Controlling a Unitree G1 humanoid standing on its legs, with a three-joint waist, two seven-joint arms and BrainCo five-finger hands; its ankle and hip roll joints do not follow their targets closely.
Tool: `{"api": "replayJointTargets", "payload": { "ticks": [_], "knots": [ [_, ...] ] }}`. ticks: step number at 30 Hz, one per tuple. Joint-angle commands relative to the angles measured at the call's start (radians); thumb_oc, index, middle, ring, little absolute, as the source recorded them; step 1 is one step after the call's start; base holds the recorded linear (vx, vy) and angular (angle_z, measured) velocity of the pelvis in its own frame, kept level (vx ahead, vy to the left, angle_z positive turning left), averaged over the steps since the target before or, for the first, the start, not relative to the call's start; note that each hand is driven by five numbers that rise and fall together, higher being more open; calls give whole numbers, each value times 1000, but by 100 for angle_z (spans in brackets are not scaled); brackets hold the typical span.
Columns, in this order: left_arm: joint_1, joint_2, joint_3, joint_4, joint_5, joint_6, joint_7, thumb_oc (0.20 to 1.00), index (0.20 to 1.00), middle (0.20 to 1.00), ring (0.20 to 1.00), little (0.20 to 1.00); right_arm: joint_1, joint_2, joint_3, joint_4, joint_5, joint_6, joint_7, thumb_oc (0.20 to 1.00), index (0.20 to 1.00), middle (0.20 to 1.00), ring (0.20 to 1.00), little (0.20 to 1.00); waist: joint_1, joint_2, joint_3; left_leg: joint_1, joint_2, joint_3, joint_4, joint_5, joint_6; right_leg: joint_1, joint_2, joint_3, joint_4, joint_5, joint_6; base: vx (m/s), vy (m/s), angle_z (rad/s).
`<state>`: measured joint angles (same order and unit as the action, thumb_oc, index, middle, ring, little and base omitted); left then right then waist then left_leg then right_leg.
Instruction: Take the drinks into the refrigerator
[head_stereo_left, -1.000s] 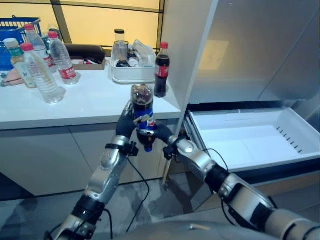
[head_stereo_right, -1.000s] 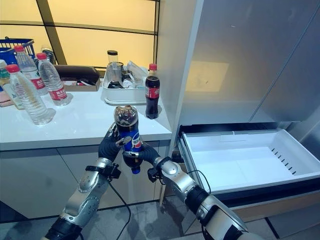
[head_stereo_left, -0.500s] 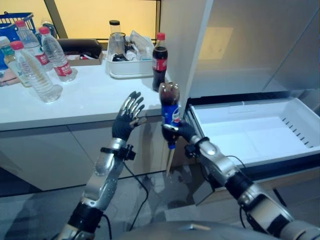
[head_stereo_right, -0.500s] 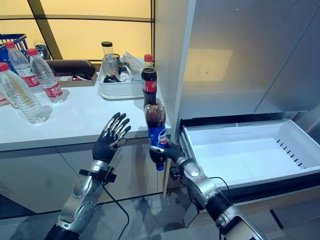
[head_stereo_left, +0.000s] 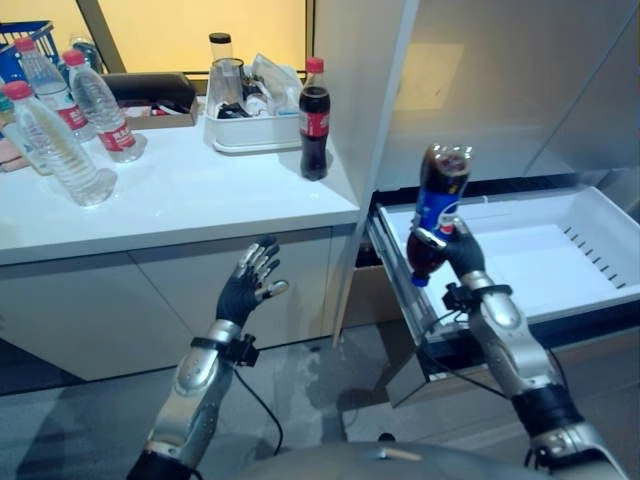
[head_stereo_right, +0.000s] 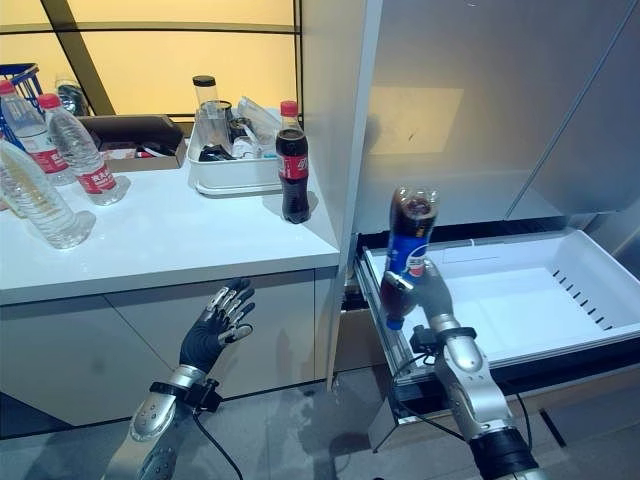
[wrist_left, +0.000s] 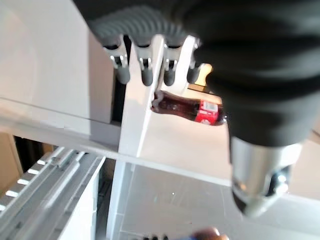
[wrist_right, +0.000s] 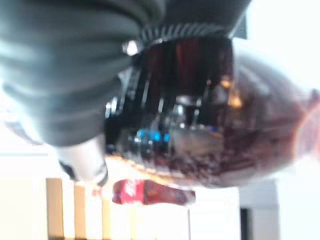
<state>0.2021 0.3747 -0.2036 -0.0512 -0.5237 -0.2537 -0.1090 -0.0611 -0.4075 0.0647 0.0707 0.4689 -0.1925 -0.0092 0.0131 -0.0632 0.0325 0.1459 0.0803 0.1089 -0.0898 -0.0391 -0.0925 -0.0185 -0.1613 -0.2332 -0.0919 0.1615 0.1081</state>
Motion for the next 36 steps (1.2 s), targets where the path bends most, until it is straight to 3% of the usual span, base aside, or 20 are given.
{"api": "replayJointTargets", "payload": {
  "ticks": [1, 4, 9, 15, 20, 28, 34, 36],
  "knots": [
    [-14, 17, 33, -40, 10, -37, -31, 1000, 1000, 1000, 1000, 1000, -95, -57, -160, -100, -6, -157, -31, 200, 200, 200, 200, 200, -22, -28, -39, -73, -79, -71, 8, 0, 82, 88, 31, -4, 29, -107, 20, 0, 0, 0],
    [11, 26, 55, -55, 3, -32, -55, 1000, 1000, 1000, 1000, 1000, -55, -123, -257, 13, -48, -141, -68, 200, 200, 200, 200, 200, -27, -33, -38, -79, -80, -75, 7, 1, 81, 83, 32, -6, 31, -107, 22, 0, 0, 0],
    [35, 35, 57, -72, -10, -23, -81, 1000, 1000, 1000, 1000, 1000, -74, -211, -271, 197, -125, -107, -100, 200, 200, 200, 200, 200, -24, -38, -35, -84, -80, -77, 7, 1, 79, 79, 33, -8, 30, -105, 23, 0, 0, 0],
    [31, 99, -6, -144, -50, -20, -140, 1000, 1000, 1000, 1000, 1000, -284, -318, -89, 622, -249, -33, -108, 200, 200, 200, 200, 200, -2, -40, -19, -91, -82, -79, 7, 4, 75, 74, 34, -9, 31, -102, 23, 0, 0, 0],
    [-1, 133, -57, -199, -48, -19, -148, 1000, 1000, 1000, 1000, 1000, -469, -323, 88, 879, -348, 12, -117, 200, 200, 200, 200, 200, 19, -36, 11, -109, -85, -89, 8, 13, 74, 61, 33, -19, 35, -101, 21, -8, 1, 0],
    [-47, 199, -124, -258, -25, -9, -156, 1000, 1000, 1000, 1000, 1000, -684, -295, 278, 1164, -529, 69, -114, 200, 200, 200, 200, 200, 49, -28, 54, -156, -95, -116, 9, 30, 74, 37, 24, -53, 36, -98, 21, -17, 7, 11],
    [-99, 204, -158, -258, 3, -10, -148, 1000, 1000, 1000, 1000, 1000, -717, -236, 437, 1245, -805, 111, -110, 200, 200, 200, 200, 200, 77, -12, 100, -201, -107, -143, 13, 45, 76, 9, 15, -75, 45, -99, 20, -43, 3, 13],
    [-133, 211, -185, -234, 39, -20, -143, 1000, 1000, 1000, 1000, 1000, -709, -195, 467, 1258, -872, 123, -122, 200, 200, 200, 200, 200, 85, 7, 132, -233, -114, -160, 16, 58, 76, -15, 9, -89, 53, -98, 20, -98, 7, 13]
  ]
}}
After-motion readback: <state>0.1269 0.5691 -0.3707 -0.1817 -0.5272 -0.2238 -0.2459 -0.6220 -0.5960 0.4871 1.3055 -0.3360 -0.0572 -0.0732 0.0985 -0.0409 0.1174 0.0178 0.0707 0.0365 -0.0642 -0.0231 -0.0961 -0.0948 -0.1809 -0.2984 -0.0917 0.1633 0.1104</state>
